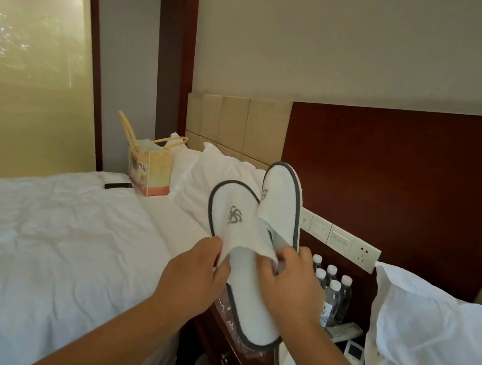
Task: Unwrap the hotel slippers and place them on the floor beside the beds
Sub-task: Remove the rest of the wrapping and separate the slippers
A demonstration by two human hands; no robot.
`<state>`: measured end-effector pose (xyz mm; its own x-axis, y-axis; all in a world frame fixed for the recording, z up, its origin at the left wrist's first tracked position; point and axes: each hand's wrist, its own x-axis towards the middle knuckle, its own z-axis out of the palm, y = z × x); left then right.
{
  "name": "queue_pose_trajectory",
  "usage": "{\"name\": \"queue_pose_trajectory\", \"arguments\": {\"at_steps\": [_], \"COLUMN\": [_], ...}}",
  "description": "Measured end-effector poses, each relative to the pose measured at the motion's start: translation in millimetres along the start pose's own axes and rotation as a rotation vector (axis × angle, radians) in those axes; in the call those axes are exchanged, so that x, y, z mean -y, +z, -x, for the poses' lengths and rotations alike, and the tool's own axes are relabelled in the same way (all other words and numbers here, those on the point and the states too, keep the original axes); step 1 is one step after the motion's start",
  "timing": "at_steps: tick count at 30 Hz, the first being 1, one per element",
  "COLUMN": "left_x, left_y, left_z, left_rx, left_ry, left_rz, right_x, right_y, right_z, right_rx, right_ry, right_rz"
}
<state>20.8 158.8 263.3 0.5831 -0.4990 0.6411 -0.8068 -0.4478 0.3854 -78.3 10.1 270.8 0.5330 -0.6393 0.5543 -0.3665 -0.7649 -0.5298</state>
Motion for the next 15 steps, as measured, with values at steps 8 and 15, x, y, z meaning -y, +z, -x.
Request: {"name": "queue_pose_trajectory", "arguments": {"at_steps": [8,15], "left_x": [6.0,19.3], "left_y": [-20.8,-24.4], "left_z": [-1.2,-1.9], "left_rx": [0.043,0.091], "left_ry": [0.137,0.033], "left_rz": [-0.184,-0.261], "right_x": [-1.6,4.4], "right_y": [-7.6,5.2], "right_z": [-26.8,-13.7], "right_rx": [0.103,0.114], "right_ry": [-0.003,-0.075], "right_rz": [-0.043,-0.142]}}
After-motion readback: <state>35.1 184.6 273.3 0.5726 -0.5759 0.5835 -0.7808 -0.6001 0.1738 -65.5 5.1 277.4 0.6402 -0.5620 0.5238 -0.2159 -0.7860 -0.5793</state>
